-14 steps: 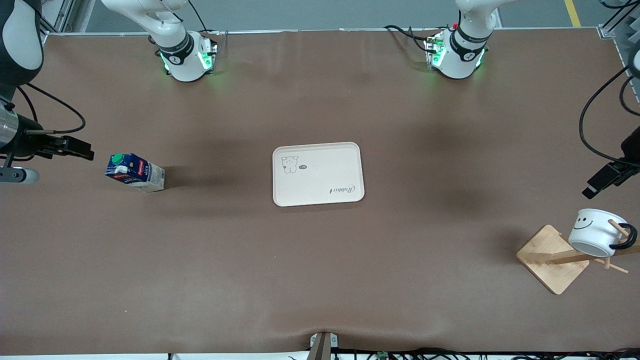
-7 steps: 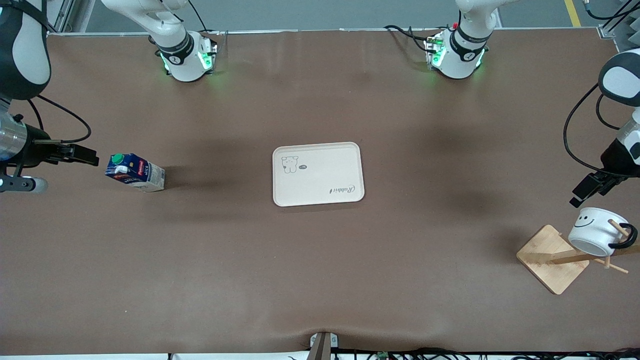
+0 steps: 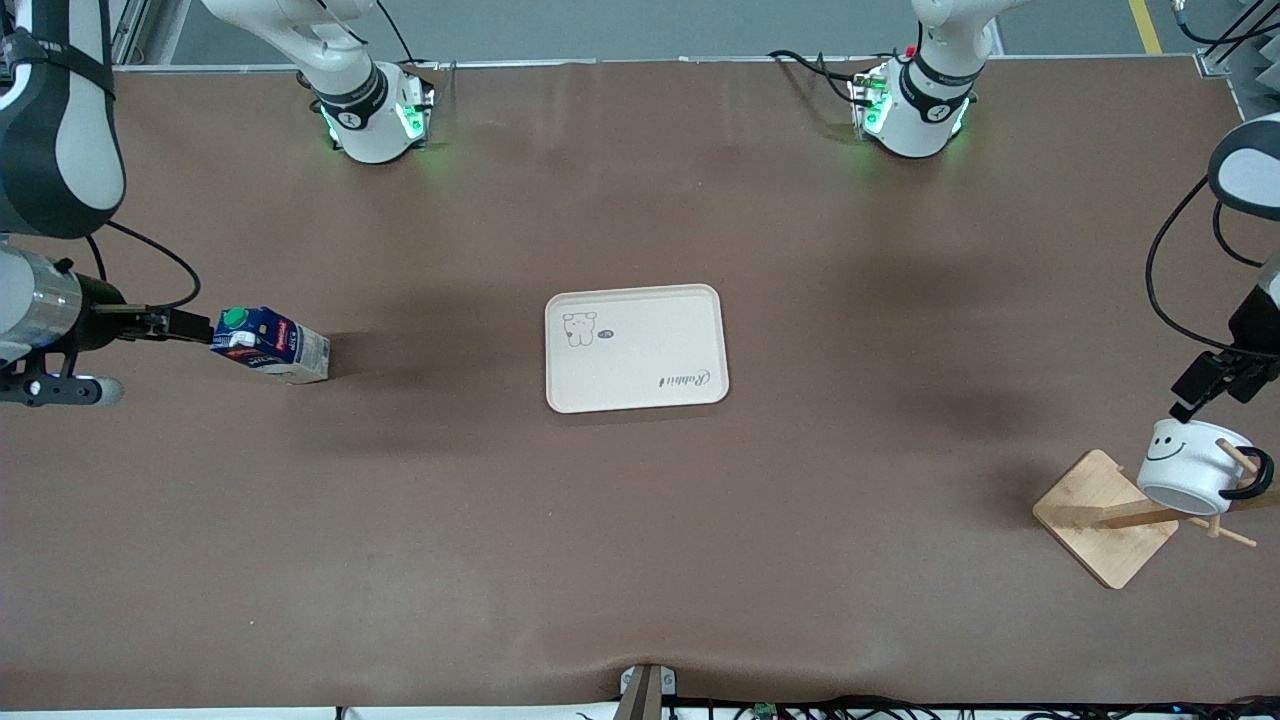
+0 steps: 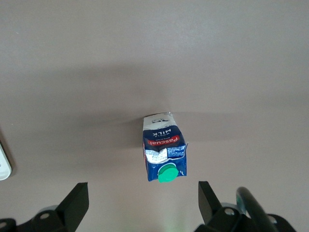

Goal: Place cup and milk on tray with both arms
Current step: 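Grasp the milk carton with the right gripper while the left gripper grasps the mug, then lift the mug off the stand with the left gripper toward the tray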

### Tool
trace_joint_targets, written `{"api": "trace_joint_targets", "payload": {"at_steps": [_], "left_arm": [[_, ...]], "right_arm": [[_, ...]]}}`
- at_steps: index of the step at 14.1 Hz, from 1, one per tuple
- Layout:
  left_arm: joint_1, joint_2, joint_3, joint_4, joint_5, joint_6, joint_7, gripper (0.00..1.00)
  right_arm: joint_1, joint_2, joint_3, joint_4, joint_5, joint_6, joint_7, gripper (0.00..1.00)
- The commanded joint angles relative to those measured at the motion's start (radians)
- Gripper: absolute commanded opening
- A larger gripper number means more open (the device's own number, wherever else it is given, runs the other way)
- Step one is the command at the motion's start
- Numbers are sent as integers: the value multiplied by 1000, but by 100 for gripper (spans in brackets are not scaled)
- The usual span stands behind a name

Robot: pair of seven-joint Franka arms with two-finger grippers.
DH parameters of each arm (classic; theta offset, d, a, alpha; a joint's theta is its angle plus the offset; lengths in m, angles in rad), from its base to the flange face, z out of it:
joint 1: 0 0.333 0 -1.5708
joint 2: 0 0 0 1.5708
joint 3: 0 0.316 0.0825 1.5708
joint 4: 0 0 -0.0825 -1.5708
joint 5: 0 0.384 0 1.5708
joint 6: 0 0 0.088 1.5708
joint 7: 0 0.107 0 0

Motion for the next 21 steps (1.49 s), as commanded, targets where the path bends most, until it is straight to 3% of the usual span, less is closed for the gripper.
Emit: {"api": "trace_joint_targets", "payload": {"at_steps": [1,6,10,14,16,21], "left_arm": [[-1,29,-6,23,-25,23,28,100],[-6,58,-7,37,-25,26,40,99],[-4,55,-7,8,-25,26,157,51],[-6,47,-9,2,-25,20,211,20],[-3,46,-44,6,-25,17,211,2],[-6,47,-66,11,-25,16,211,0]], "right_arm": [[-44,26,11,27,15,6,6,100],[-47,49,11,27,16,13,9,100],[-68,66,12,29,19,15,10,100],[-87,106,12,27,19,26,13,100],[-88,109,12,27,19,27,6,100],[-84,109,12,20,18,27,12,100]]}}
